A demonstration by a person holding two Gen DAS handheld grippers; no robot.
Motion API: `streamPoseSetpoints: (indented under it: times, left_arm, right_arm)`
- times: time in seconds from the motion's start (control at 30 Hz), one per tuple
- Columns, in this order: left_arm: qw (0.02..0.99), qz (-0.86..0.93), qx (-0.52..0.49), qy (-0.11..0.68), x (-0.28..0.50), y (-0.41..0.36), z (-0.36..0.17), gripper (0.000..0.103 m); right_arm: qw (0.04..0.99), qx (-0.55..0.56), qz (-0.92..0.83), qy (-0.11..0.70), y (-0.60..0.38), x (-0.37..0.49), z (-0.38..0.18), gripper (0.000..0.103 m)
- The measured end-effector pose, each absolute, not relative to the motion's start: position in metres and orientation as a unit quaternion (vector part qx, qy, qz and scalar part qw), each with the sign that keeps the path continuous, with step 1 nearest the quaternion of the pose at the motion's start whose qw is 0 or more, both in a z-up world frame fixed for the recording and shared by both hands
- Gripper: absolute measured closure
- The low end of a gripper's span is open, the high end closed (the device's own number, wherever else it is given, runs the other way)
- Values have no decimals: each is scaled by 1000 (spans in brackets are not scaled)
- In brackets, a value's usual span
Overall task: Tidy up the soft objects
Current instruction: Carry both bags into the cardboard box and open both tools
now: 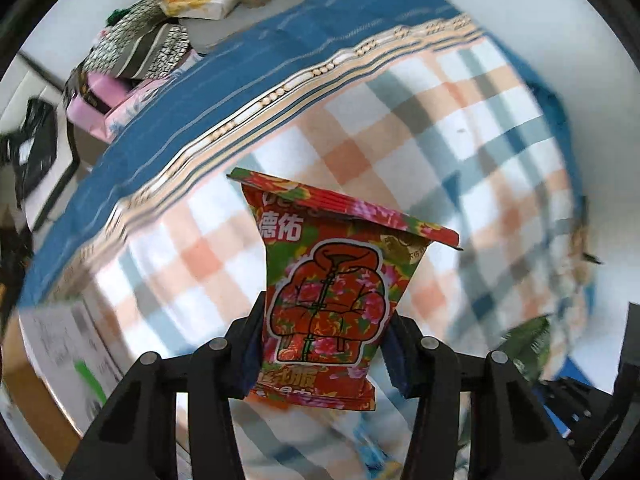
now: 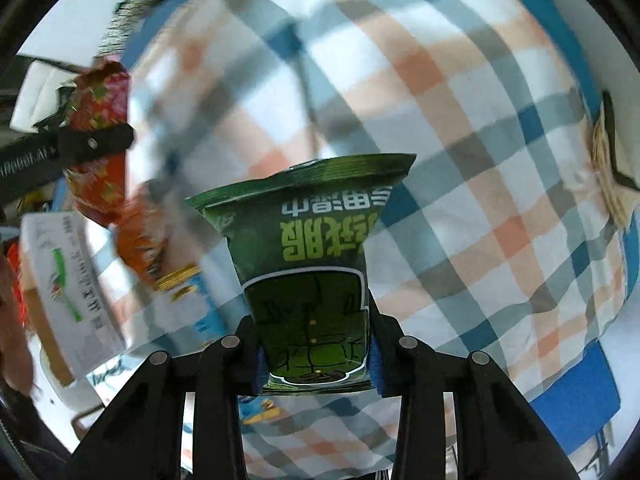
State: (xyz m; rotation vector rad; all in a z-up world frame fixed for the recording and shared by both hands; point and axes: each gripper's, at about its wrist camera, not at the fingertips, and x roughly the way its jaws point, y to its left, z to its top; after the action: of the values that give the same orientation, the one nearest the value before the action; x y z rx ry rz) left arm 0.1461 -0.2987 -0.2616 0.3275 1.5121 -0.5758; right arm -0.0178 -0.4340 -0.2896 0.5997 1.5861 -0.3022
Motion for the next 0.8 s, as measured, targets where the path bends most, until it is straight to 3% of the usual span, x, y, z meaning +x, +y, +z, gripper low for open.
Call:
streamPoseSetpoints:
  times: [0.27,0.53,0.8]
  left_arm:
    - [714,-243,44,655,110,-201,-186,56]
    - [754,-183,-46,629,100,-40,-134,56]
    - [772,-80,-45,629,103,115,-143,56]
  right_arm:
    - [696,225,-64,678,-373,-3,-224,64]
    - [729,187,17,658,-253,21,-170,64]
    - [726,145,83,667,-115,62,-159,64]
